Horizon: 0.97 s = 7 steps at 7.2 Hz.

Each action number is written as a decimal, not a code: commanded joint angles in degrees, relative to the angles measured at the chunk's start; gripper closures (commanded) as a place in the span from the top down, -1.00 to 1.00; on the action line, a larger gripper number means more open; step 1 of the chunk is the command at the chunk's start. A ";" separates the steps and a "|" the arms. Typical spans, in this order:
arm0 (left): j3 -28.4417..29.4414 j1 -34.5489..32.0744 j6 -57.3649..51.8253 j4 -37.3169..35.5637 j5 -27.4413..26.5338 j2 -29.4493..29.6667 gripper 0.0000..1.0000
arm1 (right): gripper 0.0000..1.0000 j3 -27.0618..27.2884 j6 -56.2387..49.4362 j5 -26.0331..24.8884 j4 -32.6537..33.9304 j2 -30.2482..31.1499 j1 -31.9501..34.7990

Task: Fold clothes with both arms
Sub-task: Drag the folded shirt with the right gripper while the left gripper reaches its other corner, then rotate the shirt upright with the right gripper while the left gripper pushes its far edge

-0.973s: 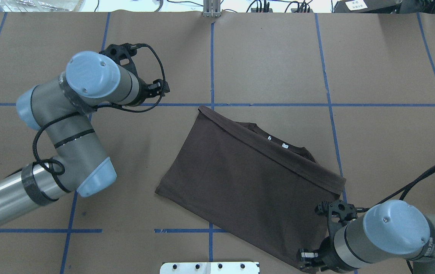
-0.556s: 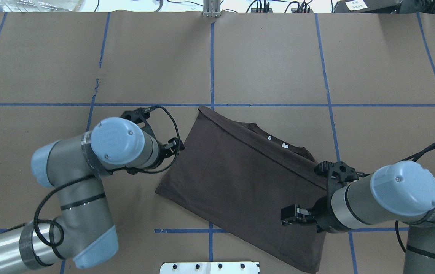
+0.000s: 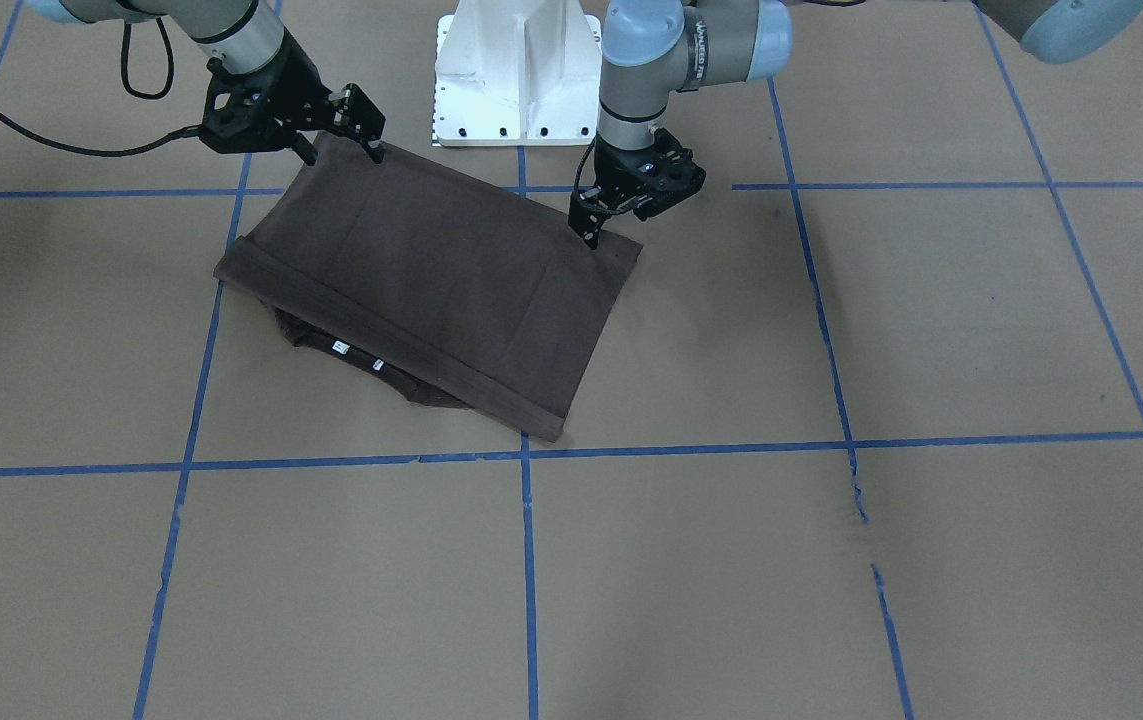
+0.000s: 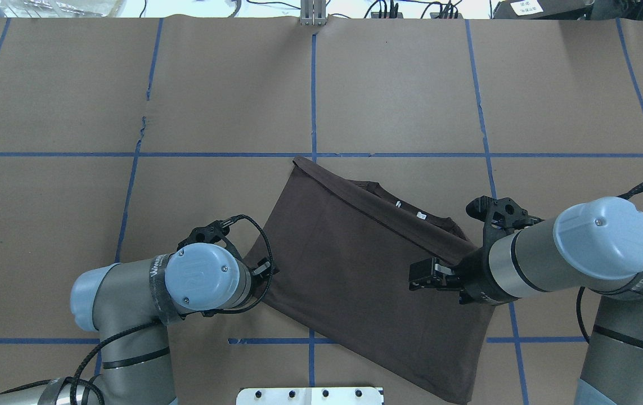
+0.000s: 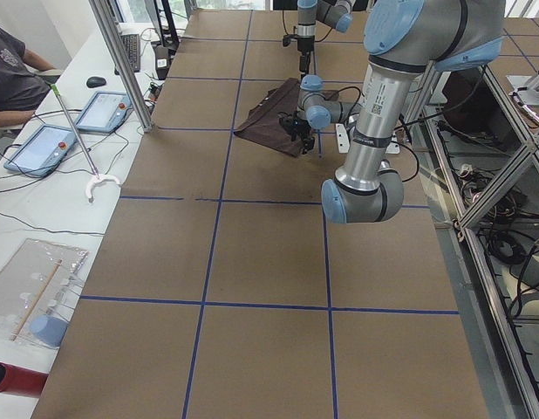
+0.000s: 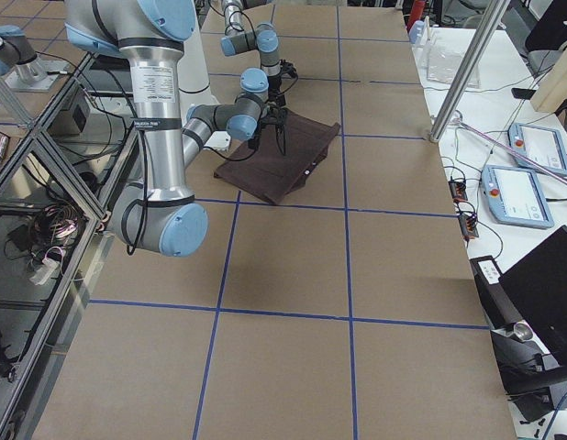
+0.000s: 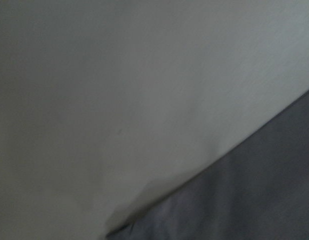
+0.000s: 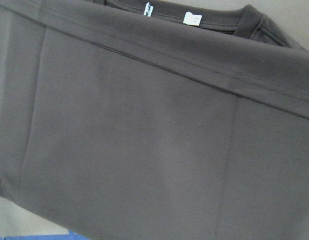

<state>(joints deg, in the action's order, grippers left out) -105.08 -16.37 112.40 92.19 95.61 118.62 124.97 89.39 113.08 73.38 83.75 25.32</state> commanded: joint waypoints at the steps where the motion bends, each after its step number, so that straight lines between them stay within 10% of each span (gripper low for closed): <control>1: 0.66 0.20 0.37 0.10 -0.07 0.03 0.74 | 1.00 -0.26 -0.01 -0.05 0.01 -0.17 0.25; 4: 2.16 0.37 1.51 0.54 0.02 0.21 0.55 | 1.00 -0.17 -0.01 -0.05 0.10 -0.17 0.43; 7: 2.16 0.46 2.21 0.54 0.02 0.65 -0.95 | 1.00 -0.08 -0.01 0.30 0.10 -0.17 0.60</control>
<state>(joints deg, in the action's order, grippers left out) -102.95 -15.93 114.26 92.72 95.59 119.06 124.83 89.39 113.20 73.48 83.58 25.81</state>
